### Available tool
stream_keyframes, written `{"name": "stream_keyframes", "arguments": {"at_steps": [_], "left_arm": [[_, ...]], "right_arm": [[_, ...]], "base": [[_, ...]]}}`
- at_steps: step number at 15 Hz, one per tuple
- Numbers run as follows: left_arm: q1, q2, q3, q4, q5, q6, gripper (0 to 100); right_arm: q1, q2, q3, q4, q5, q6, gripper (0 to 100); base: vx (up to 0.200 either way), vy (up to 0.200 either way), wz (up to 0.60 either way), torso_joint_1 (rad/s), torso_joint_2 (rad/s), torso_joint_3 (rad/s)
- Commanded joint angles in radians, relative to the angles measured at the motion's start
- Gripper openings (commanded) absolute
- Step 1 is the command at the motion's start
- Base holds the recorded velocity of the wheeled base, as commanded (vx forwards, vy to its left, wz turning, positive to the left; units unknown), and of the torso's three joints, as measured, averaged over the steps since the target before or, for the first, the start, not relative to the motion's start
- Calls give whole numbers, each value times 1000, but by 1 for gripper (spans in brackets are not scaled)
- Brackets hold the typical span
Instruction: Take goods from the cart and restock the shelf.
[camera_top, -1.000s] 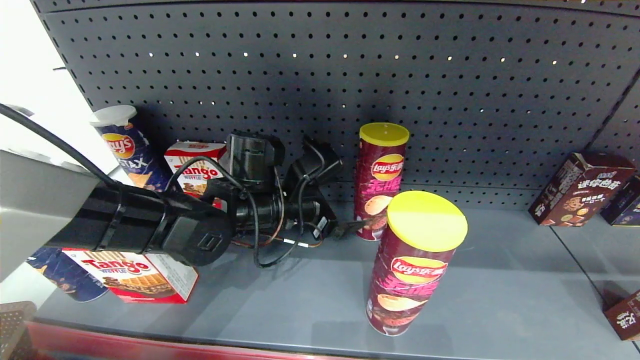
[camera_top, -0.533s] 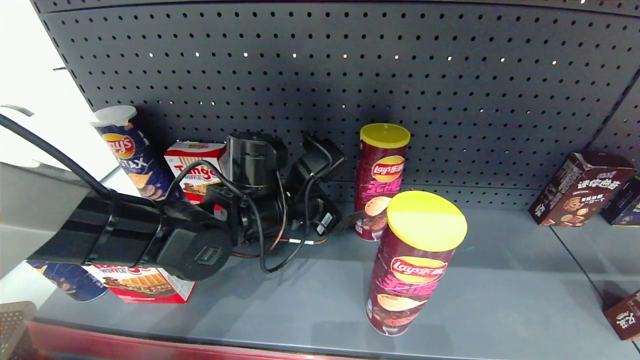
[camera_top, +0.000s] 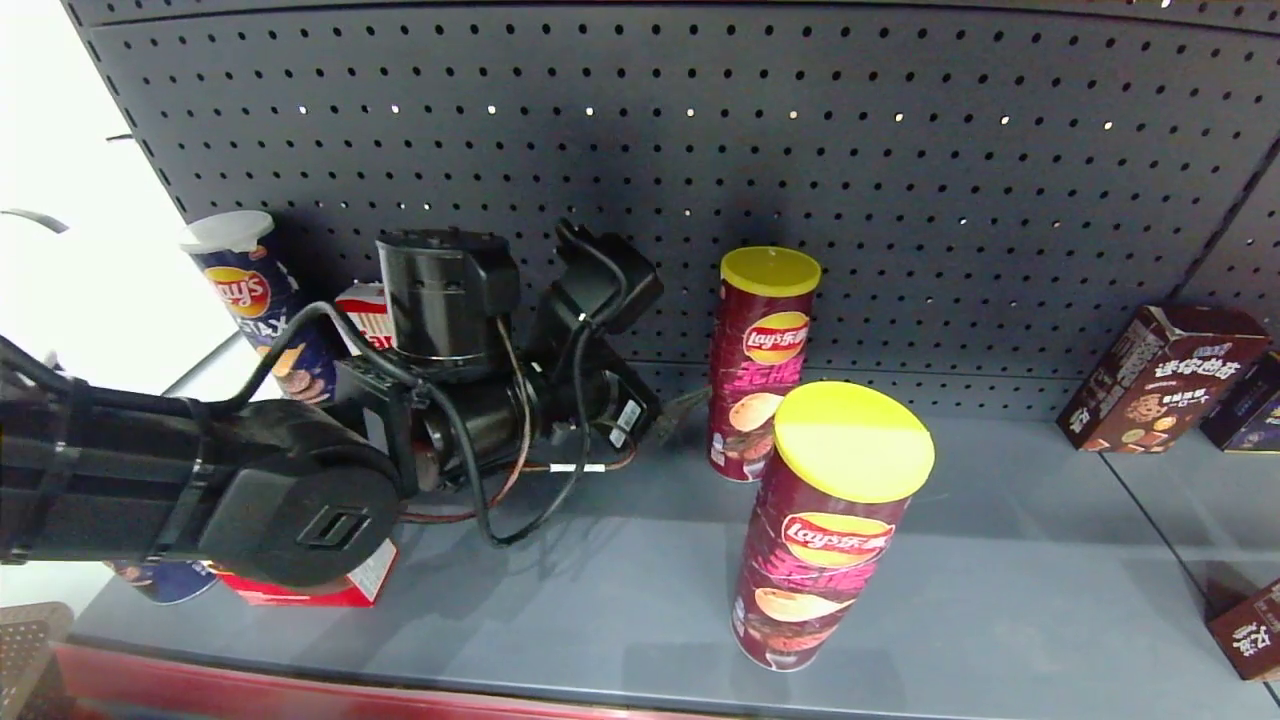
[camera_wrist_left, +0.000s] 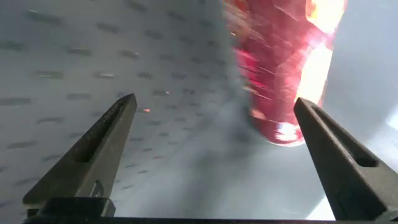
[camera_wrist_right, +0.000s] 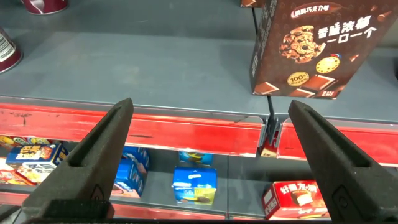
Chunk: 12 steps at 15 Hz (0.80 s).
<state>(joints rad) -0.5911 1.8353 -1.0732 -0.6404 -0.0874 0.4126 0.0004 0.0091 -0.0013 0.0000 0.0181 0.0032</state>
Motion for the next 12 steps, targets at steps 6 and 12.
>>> {"name": "stream_keyframes", "arguments": {"at_steps": [6, 12], "left_arm": [[-7, -258, 27, 8, 75, -6, 100], [-125, -521, 308, -81, 133, -74, 100]], "right_arm": [[1, 2, 0, 0, 0, 0, 100], [1, 2, 0, 0, 0, 0, 100]], "base": [[0, 0, 0, 0, 0, 0], [0, 0, 0, 0, 0, 0]]}}
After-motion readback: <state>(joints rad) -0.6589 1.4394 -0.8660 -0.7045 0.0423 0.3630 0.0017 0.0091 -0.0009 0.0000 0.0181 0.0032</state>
